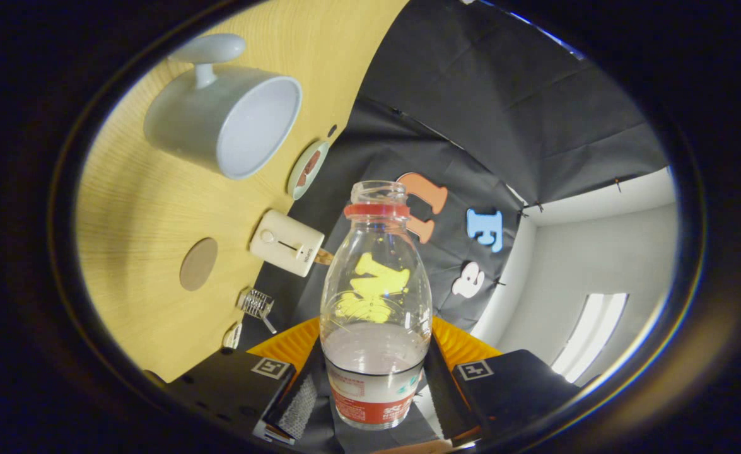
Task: Take the bottle from table, then pour the juice into the cup, finally place the bottle on the coaster
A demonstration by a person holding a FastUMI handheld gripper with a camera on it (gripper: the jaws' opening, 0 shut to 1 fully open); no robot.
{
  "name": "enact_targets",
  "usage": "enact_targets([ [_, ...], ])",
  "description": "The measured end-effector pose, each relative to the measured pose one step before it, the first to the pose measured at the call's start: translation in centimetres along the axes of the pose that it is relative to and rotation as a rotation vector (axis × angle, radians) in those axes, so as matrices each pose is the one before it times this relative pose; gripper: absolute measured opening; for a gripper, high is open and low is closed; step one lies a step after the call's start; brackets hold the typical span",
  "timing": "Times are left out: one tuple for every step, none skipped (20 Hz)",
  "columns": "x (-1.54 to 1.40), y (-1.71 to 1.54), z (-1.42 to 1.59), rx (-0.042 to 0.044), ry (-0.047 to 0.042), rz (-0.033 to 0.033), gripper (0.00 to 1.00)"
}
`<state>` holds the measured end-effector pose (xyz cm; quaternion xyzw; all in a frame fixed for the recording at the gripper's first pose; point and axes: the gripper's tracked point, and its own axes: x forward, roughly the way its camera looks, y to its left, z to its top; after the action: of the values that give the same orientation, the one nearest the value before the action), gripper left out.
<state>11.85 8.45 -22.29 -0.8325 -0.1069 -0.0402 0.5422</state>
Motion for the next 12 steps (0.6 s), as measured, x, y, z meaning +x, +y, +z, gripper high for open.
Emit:
enact_targets([
  [0.077,-0.213,-0.12,0.03719,0.00652,-0.00099,0.81],
  [0.144,-0.007,-0.435,0.05319,0.02037,0.00574,0.81],
  [0.197,0.102,-0.29,0.06269,0.02034,0.01649,0.81],
  [0.363,-0.268,-0.223,0.05902,0.02037,0.01197,0.81],
  [0.216,-0.438,-0.1,0.05161,0.01421,0.00287,0.81],
  [0.279,-0.042,-0.104,0.06131,0.01125,0.01141,0.81],
  [0.135,0.198,-0.101,0.07305,0.01929,0.02034,0.81],
  [0.263,0.057,-0.205,0.07409,0.01452,0.01906,0.82],
  [0.312,-0.041,-0.032,0.07244,0.01002,0.00842,0.81],
  [0.275,-0.326,-0.496,0.07209,0.01639,0.00053,0.82],
  [0.227,-0.149,-0.253,0.06851,0.00964,0.00514,0.82],
  [0.583,-0.237,-0.314,0.07086,0.01734,0.00234,0.82],
])
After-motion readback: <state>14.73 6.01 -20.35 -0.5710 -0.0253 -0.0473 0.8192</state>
